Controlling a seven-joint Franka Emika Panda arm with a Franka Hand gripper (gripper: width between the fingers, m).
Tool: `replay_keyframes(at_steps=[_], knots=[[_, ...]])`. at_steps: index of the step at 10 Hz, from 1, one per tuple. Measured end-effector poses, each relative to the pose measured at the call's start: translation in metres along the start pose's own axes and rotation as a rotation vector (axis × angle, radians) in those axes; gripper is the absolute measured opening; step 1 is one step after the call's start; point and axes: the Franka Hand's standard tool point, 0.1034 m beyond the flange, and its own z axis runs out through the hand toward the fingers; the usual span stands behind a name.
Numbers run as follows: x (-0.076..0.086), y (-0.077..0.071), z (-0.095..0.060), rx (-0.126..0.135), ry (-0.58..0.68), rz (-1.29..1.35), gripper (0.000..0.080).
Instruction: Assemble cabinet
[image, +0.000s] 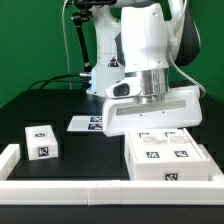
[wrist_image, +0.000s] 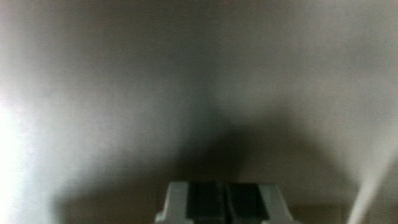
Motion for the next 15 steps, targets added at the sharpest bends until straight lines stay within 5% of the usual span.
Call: replay_keyframes(at_steps=[3,7,10,15], knots=[[0.001,0.001,-0.029,-0.011,0.019,-0.056,0.0002],[0.025,-0.002,-0.076,-0.016,0.032,-0.08,0.0002],[0.047,-0.009,-0.085,-0.007,0.031,-0.089,0.0002],[0.056,-0.008,-0.096,-0.006,0.024,-0.094,0.0002]])
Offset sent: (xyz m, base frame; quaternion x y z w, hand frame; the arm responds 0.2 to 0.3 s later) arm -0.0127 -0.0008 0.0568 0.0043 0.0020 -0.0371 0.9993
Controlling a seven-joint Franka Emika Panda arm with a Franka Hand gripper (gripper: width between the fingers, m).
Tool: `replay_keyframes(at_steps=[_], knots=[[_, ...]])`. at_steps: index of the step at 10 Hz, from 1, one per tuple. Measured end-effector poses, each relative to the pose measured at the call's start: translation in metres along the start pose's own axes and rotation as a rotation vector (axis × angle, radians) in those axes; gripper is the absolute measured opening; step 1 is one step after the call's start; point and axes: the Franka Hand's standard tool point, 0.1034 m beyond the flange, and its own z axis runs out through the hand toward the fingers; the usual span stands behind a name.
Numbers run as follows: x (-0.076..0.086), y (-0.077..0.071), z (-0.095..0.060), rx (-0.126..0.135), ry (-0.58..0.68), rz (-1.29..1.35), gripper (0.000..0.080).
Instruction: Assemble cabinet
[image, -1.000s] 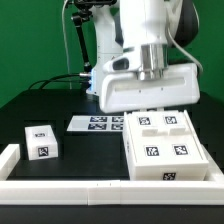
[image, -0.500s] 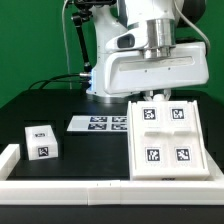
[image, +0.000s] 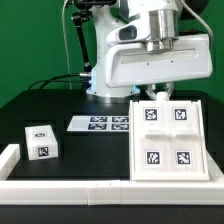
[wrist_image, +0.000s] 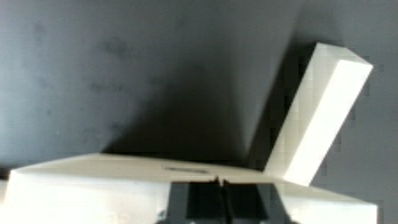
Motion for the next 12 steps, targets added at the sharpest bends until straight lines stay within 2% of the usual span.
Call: replay_keyframes(at_steps=[3,5,6,8,9,12], knots=[[0.02,0.002,-0.011,0.014,-0.038,0.002,0.0002],[0.026,0.002,-0.014,0.021,-0.057,0.002,0.0002],[0.027,0.0,-0.015,0.023,-0.061,0.0,0.0002],[0.008,-0.004,-0.011,0.014,-0.047,-0.008,0.0002],[0.004,-0.004,-0.012,0.013,-0.051,-0.01,0.0002],[0.015,0.003,-0.016,0.017,-0.061,-0.007,0.0002]])
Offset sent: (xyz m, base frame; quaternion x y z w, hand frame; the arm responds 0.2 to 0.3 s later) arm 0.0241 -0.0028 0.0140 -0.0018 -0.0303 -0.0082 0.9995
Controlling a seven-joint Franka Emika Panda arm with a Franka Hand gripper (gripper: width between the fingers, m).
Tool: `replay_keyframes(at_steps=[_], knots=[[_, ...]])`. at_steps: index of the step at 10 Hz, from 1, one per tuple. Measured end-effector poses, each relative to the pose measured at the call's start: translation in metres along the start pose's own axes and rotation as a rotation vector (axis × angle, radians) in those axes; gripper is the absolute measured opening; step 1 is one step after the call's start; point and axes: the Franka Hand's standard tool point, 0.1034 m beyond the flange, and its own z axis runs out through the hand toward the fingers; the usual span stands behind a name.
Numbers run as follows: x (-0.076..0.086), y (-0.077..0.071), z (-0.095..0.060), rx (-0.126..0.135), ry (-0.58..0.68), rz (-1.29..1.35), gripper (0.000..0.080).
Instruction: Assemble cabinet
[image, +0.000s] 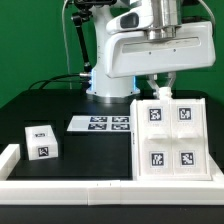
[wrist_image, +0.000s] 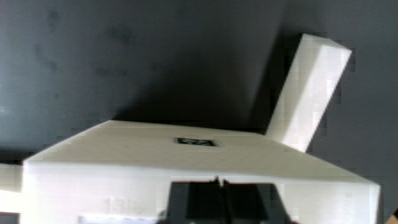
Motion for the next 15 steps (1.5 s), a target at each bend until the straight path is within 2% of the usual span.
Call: replay_keyframes(at_steps=[3,5,7,8,9,10,11,12,13,15], knots=[[0.018,-0.004,-0.002,0.015,-0.025,0.012,0.0002],[0.017,-0.008,0.0,0.017,-0.027,0.01,0.0002],[0.017,-0.008,0.0,0.017,-0.027,0.01,0.0261],[0.014,-0.005,0.001,0.016,-0.017,-0.009,0.0261],[-0.013,0.007,0.01,0.011,-0.019,-0.032,0.0444],[-0.039,0.021,0.013,0.007,-0.047,-0.041,0.0578],[-0.054,0.039,0.014,-0.002,-0.054,-0.078,0.0578],[-0.073,0.063,0.015,-0.014,-0.059,-0.107,0.0742],[-0.087,0.086,0.014,-0.023,-0.066,-0.112,0.0782],[-0.092,0.135,0.005,-0.041,-0.061,-0.157,0.0794]])
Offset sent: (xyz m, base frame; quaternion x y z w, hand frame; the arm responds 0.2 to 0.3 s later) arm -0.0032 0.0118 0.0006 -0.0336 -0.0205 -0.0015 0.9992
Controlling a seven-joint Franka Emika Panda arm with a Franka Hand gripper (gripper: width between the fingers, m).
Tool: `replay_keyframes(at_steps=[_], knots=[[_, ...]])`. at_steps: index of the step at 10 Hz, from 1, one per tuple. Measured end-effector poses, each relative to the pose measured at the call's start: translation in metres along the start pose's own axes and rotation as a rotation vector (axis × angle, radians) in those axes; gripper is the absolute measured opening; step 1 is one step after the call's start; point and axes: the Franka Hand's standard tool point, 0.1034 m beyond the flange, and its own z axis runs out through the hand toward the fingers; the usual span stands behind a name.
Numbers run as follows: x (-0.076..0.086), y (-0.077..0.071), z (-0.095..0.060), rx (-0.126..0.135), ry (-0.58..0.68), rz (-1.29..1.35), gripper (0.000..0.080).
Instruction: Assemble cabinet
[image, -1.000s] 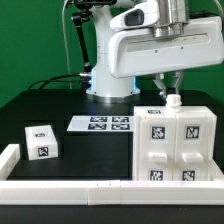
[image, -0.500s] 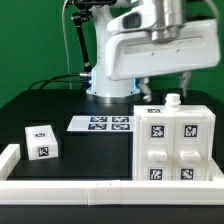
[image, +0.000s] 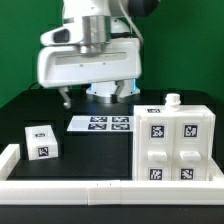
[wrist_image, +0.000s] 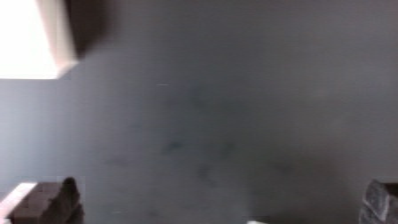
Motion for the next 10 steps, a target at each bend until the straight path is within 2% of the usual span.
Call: replay_keyframes(at_steps=[1,2,6,7,8,10], knots=[[-0.011,0.017,0.004,0.006,-0.019,0.005,0.0798],[-0.01,0.022,0.003,0.013,-0.027,0.014,0.0798],[-0.011,0.018,0.005,0.016,-0.03,0.013,0.0797],[-0.021,0.017,0.013,0.034,-0.055,-0.013,0.0797],[-0.039,0.027,0.018,0.052,-0.087,-0.021,0.0797],[-0.067,0.05,0.034,0.06,-0.126,-0.02,0.0797]])
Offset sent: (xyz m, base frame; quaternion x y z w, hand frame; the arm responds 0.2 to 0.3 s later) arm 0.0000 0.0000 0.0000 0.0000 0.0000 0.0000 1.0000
